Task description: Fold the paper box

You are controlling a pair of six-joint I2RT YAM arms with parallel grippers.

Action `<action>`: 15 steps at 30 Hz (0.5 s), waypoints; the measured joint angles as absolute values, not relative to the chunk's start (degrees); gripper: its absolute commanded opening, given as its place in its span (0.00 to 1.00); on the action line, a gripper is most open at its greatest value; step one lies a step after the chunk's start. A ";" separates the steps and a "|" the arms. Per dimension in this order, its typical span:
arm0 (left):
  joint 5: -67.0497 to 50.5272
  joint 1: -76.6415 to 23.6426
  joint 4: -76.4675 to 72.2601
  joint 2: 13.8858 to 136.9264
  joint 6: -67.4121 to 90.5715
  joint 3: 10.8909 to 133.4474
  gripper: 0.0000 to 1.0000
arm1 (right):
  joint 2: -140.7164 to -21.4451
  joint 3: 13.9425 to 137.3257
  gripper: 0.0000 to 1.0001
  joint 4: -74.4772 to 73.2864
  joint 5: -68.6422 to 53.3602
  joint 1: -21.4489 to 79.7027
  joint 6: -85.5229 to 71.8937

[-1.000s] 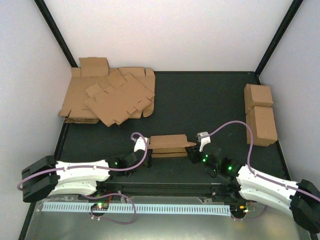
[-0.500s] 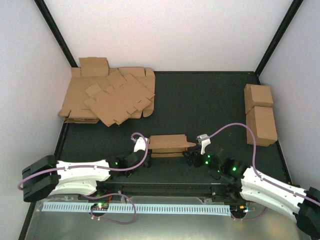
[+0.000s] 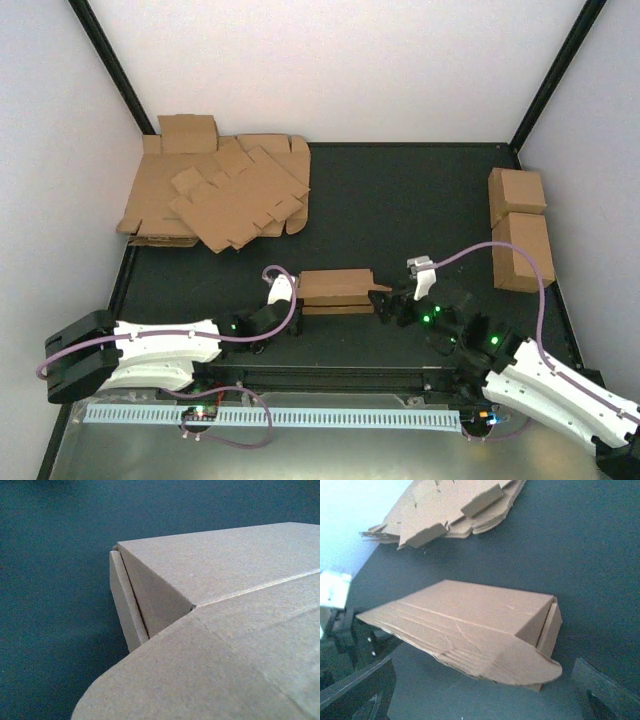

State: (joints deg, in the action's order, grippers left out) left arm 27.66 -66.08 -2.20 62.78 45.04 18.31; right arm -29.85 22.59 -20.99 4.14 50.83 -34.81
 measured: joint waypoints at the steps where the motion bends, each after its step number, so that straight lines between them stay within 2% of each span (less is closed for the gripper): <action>1: 27.66 -66.08 -2.20 62.78 45.04 18.31 0.11 | -29.95 23.77 0.99 -21.52 4.56 50.81 -34.81; 6: 27.66 -66.08 -2.15 62.78 45.06 18.31 0.12 | -35.59 29.76 0.89 -22.81 6.04 50.61 -34.96; 12: 27.66 -66.11 -1.67 62.76 45.06 18.31 0.15 | -46.83 35.16 0.65 -22.94 6.59 49.17 -36.32; 15: 27.66 -66.11 -1.17 62.67 45.06 18.31 0.18 | -50.96 35.27 0.62 -22.98 5.32 46.72 -35.97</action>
